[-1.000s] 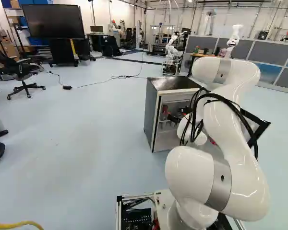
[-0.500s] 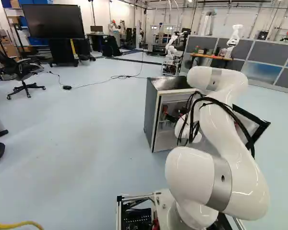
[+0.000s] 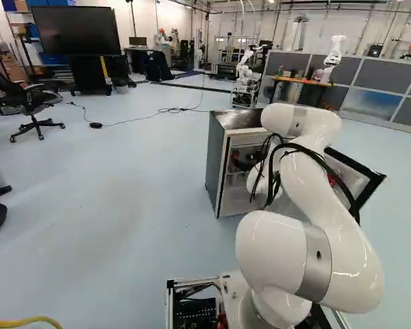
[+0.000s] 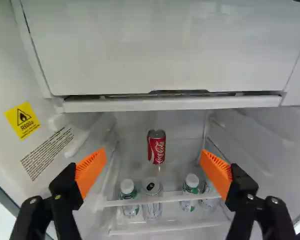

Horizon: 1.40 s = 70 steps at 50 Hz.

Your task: Grab a drink from the fridge

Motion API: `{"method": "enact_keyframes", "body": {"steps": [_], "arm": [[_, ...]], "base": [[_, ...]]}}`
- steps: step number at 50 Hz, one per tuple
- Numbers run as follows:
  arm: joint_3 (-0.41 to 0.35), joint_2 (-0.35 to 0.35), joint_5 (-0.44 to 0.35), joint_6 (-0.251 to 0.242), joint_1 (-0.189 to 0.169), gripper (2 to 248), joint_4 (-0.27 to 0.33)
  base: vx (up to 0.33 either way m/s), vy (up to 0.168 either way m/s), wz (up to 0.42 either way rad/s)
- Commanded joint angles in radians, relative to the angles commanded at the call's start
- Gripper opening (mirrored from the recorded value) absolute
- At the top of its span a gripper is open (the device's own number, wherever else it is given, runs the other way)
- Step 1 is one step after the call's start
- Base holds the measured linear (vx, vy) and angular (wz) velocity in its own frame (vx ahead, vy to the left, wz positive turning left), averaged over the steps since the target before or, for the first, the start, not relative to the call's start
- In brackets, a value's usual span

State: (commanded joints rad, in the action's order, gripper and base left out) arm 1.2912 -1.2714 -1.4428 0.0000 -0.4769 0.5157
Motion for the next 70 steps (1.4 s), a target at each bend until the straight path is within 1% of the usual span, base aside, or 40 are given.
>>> {"method": "enact_keyframes", "body": {"steps": [28,70], "arm": [[0.199,-0.107,0.081,0.0,0.029,247,0.0],[0.373,-0.203,0.23,0.0,0.049,247,0.0]], "base": [[0.0,0.0,0.0],[0.0,0.0,0.0]]}}
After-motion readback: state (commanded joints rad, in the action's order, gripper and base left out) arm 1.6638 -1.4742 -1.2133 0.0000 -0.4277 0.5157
